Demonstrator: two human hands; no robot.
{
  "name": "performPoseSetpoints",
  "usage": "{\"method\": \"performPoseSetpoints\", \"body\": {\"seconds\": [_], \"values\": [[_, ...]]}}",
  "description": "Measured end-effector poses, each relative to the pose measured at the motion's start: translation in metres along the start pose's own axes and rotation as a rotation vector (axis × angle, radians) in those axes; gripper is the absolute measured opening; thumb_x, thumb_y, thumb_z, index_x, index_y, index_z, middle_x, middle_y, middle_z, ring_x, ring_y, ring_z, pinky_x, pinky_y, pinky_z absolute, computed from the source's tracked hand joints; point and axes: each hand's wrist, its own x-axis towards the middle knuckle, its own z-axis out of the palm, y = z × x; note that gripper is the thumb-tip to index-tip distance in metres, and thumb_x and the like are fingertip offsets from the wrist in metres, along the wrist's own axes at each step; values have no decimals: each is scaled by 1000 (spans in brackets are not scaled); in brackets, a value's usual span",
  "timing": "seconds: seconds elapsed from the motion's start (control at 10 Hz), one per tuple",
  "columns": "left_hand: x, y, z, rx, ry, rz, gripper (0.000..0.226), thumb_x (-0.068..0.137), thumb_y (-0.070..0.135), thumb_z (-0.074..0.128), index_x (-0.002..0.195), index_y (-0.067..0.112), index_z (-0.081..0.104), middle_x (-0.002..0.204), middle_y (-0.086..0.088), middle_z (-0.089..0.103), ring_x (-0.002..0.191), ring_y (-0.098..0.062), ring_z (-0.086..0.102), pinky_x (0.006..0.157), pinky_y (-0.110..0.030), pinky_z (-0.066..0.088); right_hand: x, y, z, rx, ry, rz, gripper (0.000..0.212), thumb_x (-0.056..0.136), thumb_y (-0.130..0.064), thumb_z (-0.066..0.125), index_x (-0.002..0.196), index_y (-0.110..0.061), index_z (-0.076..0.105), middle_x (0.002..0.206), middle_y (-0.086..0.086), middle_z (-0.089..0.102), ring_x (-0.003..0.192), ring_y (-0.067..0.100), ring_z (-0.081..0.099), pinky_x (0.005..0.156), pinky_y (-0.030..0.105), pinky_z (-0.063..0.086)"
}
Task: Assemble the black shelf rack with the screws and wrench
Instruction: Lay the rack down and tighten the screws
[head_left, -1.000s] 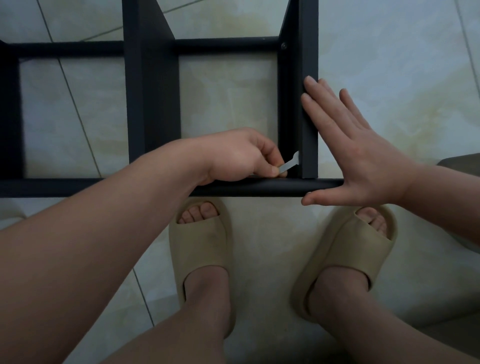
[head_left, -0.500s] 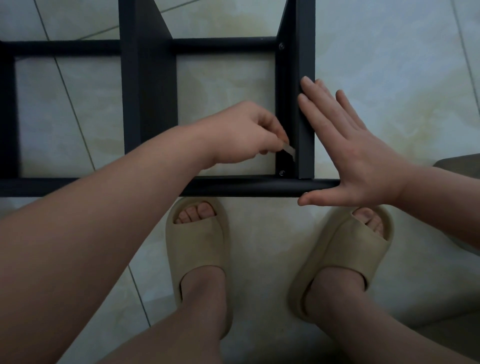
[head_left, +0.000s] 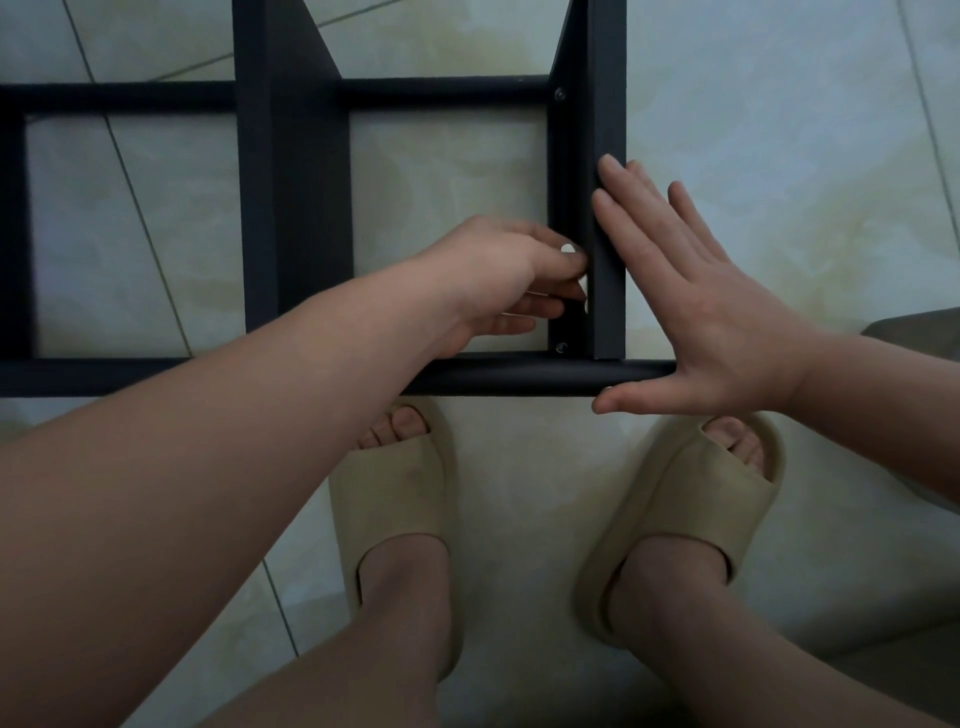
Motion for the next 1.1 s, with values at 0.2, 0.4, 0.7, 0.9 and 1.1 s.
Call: {"method": "performPoseSetpoints", "body": {"seconds": [0.2,0.4,0.7,0.9,1.1], "values": [[1,1,-1,-53,-23,-30,7,96,30,63,99,25,67,81,6,76,76,-10,69,77,-31,48,0,0,0,8,5,1,125,81,-83,53,160,3,8,169,20,-3,157,32,-5,126,57,3],[0,0,-1,-8,-10,-37,11,96,31,61,101,24,67,83,4,77,78,-12,69,76,-31,48,0,-1,-1,8,3,2,125,81,-82,53,159,3,8,169,20,-2,157,32,-5,125,60,5],[-3,0,-1,33,-14,-25,10,96,29,62,100,22,68,82,4,77,80,-12,69,79,-31,49,0,-2,-1,-3,0,5,125,81,-82,53,159,4,8,169,20,-2,157,33,-4,126,58,4],[-3,4,2,15,-13,-9,8,96,28,62,94,22,67,77,5,75,76,-12,68,78,-31,49,0,-1,-1,3,3,4,125,81,-83,52,159,4,8,169,21,-2,157,32,-5,126,57,3],[-4,1,2,66,4,-18,12,97,29,62,101,20,68,83,3,77,79,-12,70,83,-32,51,0,0,0,8,5,0,124,82,-83,51,160,3,8,169,20,-2,157,32,-5,126,58,3]]}}
